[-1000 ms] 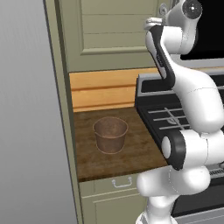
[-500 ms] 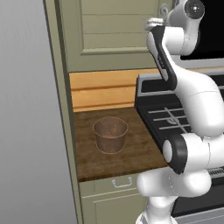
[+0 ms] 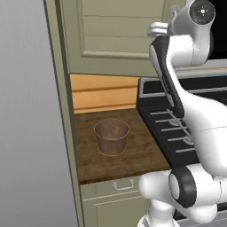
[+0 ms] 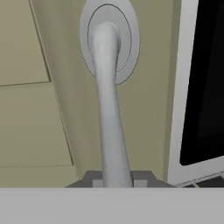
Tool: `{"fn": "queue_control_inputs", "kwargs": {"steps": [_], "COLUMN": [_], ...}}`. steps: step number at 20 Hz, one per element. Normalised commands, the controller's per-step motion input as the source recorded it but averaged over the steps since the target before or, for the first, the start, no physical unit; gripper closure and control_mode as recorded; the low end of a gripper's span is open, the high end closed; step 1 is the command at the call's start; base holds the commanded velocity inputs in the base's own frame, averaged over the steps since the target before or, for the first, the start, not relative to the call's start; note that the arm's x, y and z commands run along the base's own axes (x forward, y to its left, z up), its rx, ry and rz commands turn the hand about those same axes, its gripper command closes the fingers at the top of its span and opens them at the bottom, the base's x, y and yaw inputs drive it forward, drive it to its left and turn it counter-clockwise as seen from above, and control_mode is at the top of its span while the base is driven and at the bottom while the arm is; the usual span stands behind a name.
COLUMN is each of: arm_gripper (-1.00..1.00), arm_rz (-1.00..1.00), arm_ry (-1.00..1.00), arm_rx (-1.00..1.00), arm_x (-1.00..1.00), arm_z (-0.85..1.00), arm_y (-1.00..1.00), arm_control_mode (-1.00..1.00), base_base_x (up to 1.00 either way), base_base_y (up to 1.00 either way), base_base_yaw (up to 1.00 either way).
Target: Open the cabinet, pick up the bread from the cabinet and place it in the basket. Then move the basket to the dining counter.
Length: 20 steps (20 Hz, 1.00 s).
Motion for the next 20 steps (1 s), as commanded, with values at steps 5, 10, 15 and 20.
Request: {"fn": "queue_control_inputs", "kwargs": {"steps": [5,10,15,20], "arm_gripper": [1.00,1.00,1.00,-1.00], "arm_rz": [-0.08,-0.05,-0.09,-0.06], "arm_ry": [0.01,0.03,0.11,0.10], "arm_rx": [-0.03,-0.05,-0.02,0.00], "arm_x": [-1.00,-0.99,-0.50,-0.16], "arm_z": [0.00,0.00,0.00,0.00], "arm_y": [0.65,0.75,0.51,0.26], "arm_control_mode": [-1.00,-1.00,-1.00,-1.00], "base_base_x": [0.00,0.00,0.00,0.00], "base_base_y": [0.00,0.00,0.00,0.00], "base_base_yaw": [0.00,0.00,0.00,0.00]}}
